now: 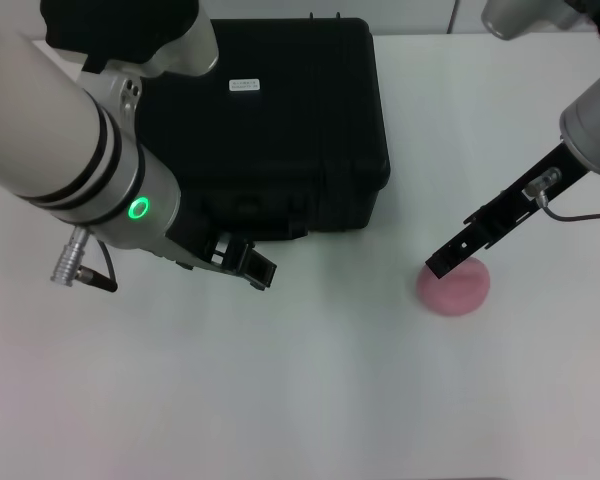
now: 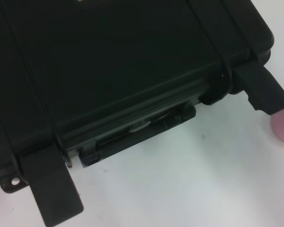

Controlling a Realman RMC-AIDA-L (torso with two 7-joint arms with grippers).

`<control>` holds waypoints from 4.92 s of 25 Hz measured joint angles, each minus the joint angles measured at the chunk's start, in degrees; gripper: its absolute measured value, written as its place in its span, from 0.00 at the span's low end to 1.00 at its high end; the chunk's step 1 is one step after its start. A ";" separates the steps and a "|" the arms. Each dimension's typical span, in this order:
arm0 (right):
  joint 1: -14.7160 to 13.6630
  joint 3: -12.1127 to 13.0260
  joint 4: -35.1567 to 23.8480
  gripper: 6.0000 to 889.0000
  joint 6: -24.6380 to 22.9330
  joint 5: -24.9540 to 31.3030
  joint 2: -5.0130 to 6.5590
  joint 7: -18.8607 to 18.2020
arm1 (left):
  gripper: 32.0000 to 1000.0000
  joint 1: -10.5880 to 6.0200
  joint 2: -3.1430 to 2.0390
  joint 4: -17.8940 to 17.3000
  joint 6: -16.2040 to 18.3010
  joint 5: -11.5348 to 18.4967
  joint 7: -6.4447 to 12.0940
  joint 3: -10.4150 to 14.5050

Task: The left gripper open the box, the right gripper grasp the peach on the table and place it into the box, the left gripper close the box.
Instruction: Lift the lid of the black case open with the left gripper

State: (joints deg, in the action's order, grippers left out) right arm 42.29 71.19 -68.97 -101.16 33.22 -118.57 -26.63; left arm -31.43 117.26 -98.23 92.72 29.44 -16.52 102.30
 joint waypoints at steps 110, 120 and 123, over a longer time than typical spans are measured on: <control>1.76 0.01 5.35 0.97 0.79 -0.35 0.18 -1.41 | 0.85 -9.93 0.16 17.90 -2.72 -12.07 -4.20 -9.66; 1.90 0.00 5.33 0.97 0.79 -0.36 0.18 -1.40 | 0.76 -9.87 0.16 17.89 -2.73 -12.28 -3.33 -9.77; 2.11 0.00 5.36 0.97 0.79 -0.36 0.18 -1.40 | 0.66 -9.84 0.16 17.86 -2.76 -12.42 -3.28 -9.76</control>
State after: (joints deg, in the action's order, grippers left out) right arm 44.40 71.19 -63.60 -100.37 32.87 -118.39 -28.04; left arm -41.27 117.42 -80.38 89.96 17.02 -19.80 92.54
